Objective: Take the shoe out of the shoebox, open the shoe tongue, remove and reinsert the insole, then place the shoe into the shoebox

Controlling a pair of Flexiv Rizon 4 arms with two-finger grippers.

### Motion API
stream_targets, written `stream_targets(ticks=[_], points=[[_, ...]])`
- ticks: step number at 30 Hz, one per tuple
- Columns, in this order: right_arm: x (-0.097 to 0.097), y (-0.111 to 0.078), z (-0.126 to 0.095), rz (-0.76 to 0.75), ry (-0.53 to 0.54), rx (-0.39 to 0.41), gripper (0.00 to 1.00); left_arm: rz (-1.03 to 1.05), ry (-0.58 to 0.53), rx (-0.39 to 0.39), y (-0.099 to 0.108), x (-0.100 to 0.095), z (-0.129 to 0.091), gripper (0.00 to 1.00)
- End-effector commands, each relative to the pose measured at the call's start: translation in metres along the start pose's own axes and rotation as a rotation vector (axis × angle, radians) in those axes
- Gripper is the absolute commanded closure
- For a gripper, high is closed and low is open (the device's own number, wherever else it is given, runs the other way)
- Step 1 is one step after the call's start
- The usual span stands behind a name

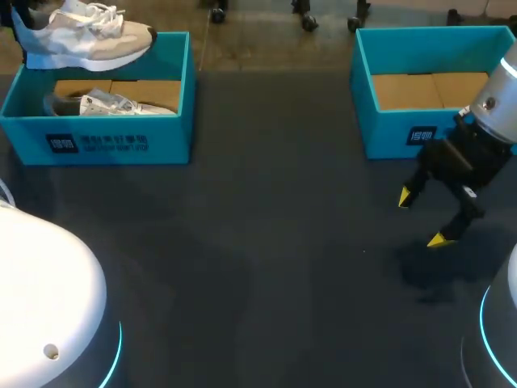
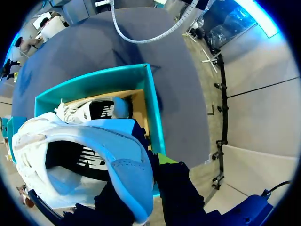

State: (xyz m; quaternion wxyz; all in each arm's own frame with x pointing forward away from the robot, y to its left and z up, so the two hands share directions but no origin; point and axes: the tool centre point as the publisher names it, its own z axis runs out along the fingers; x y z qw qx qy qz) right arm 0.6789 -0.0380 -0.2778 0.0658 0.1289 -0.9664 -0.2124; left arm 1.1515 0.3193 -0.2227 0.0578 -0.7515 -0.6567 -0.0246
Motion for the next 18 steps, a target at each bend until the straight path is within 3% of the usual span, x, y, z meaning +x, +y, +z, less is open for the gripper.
stream_targets(ticks=[1, 10, 18], points=[[0.0, 0.0, 0.001, 0.0, 0.001, 0.003, 0.0, -0.002, 0.011, -0.023, -0.007, -0.002, 0.004, 1.0], [0.0, 0.0, 0.001, 0.0, 0.001, 0.003, 0.0, 0.001, 0.052, -0.045, -0.015, -0.009, 0.03, 1.0], [0.0, 0.0, 0.001, 0.0, 0.001, 0.003, 0.0, -0.014, 0.056, -0.059, -0.007, -0.01, 0.03, 1.0]])
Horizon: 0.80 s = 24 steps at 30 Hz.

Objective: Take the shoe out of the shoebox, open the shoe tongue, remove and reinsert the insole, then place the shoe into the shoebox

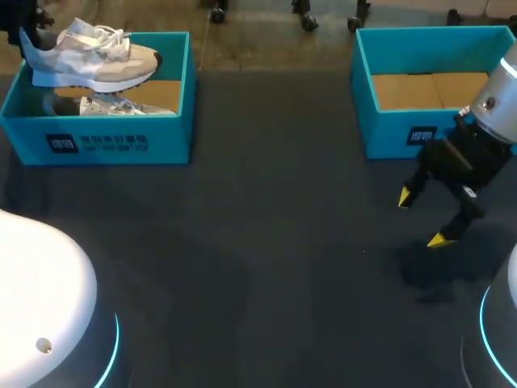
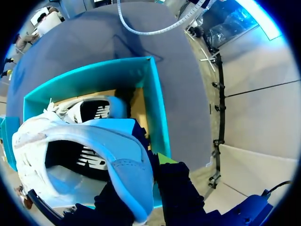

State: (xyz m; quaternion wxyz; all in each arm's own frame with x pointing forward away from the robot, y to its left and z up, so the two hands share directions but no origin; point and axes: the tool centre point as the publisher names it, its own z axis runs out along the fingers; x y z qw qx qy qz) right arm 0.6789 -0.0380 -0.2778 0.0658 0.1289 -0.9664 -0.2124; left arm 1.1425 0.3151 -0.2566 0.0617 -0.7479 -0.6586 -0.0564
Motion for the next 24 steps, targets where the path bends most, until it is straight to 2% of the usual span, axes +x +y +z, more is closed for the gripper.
stream_targets(ticks=[1, 11, 14, 17, 24], points=[[0.0, 0.0, 0.001, 0.0, 0.0, 0.003, 0.0, -0.011, 0.007, -0.037, 0.002, 0.0, -0.005, 1.0], [0.0, 0.0, 0.001, 0.0, 0.0, 0.003, 0.0, -0.037, 0.019, -0.041, 0.028, 0.002, -0.007, 1.0], [0.0, 0.0, 0.001, 0.0, 0.0, 0.003, 0.0, -0.043, -0.016, -0.015, 0.038, 0.005, -0.01, 1.0], [0.0, 0.0, 0.001, 0.0, 0.0, 0.003, 0.0, -0.066, -0.043, -0.024, 0.047, 0.011, -0.018, 1.0], [0.0, 0.0, 0.001, 0.0, 0.0, 0.003, 0.0, -0.064, -0.011, -0.056, 0.057, 0.011, -0.019, 1.0]])
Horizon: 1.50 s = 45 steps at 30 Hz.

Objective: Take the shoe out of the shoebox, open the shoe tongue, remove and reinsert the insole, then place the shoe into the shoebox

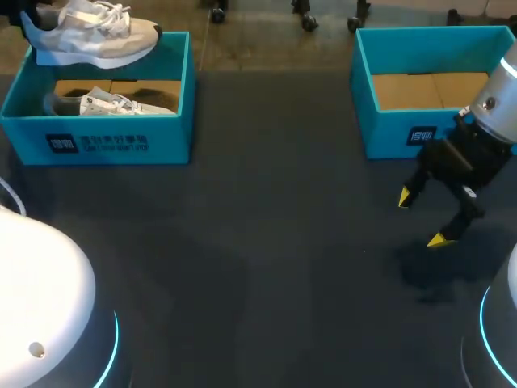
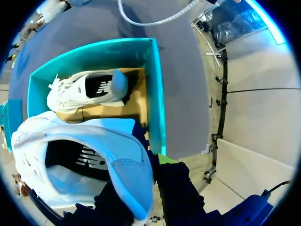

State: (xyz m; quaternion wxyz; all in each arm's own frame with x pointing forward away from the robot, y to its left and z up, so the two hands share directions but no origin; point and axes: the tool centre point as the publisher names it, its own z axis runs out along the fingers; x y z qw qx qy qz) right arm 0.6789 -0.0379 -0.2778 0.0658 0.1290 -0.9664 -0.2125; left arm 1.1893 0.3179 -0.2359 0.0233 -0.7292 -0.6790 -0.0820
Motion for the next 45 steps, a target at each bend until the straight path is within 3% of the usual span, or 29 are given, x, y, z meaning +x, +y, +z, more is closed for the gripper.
stream_targets(ticks=[1, 19, 33, 45], points=[[0.0, 0.0, 0.001, 0.0, 0.0, 0.003, 0.0, -0.002, 0.004, 0.031, 0.012, -0.002, 0.002, 1.0], [0.0, 0.0, 0.001, 0.0, 0.0, 0.003, 0.0, -0.038, 0.066, 0.028, 0.013, -0.011, 0.029, 1.0], [0.0, 0.0, 0.001, 0.0, 0.0, 0.003, 0.0, -0.052, 0.077, 0.022, 0.011, -0.015, 0.038, 1.0], [0.0, 0.0, 0.001, 0.0, 0.0, 0.003, 0.0, -0.079, 0.071, 0.057, 0.013, -0.017, 0.053, 1.0]])
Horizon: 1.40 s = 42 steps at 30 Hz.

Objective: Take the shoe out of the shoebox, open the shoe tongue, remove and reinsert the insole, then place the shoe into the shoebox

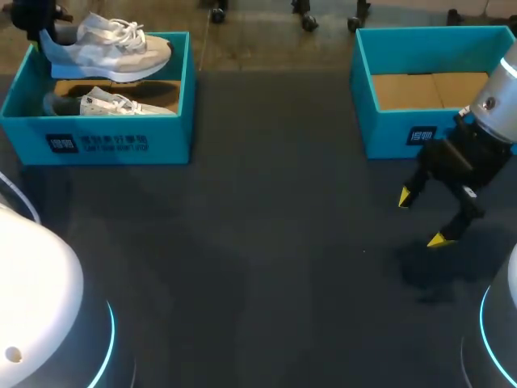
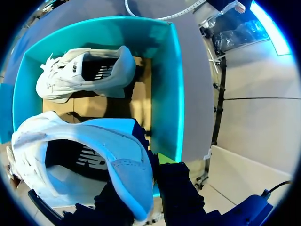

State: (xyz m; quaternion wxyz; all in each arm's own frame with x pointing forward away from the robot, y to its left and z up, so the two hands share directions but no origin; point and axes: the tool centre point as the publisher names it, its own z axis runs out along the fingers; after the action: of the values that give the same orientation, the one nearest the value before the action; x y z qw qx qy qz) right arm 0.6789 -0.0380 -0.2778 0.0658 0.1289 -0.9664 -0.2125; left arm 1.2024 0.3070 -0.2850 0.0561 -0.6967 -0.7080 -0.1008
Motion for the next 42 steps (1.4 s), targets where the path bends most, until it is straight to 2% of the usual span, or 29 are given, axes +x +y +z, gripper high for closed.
stream_targets(ticks=[1, 15, 26, 33, 42], points=[[0.0, 0.0, 0.001, 0.0, 0.0, 0.003, 0.0, 0.008, -0.005, 0.035, 0.002, 0.0, 0.005, 1.0], [0.0, 0.0, 0.001, 0.0, 0.0, 0.003, 0.0, 0.011, -0.005, 0.036, 0.001, 0.002, 0.002, 1.0], [0.0, 0.0, 0.001, 0.0, 0.0, 0.003, 0.0, -0.034, 0.019, 0.02, 0.01, -0.014, 0.024, 1.0], [0.0, 0.0, 0.001, 0.0, 0.0, 0.003, 0.0, -0.065, 0.02, 0.056, 0.016, -0.019, 0.046, 1.0], [0.0, 0.0, 0.001, 0.0, 0.0, 0.003, 0.0, -0.066, 0.039, 0.056, 0.004, -0.023, 0.058, 1.0]])
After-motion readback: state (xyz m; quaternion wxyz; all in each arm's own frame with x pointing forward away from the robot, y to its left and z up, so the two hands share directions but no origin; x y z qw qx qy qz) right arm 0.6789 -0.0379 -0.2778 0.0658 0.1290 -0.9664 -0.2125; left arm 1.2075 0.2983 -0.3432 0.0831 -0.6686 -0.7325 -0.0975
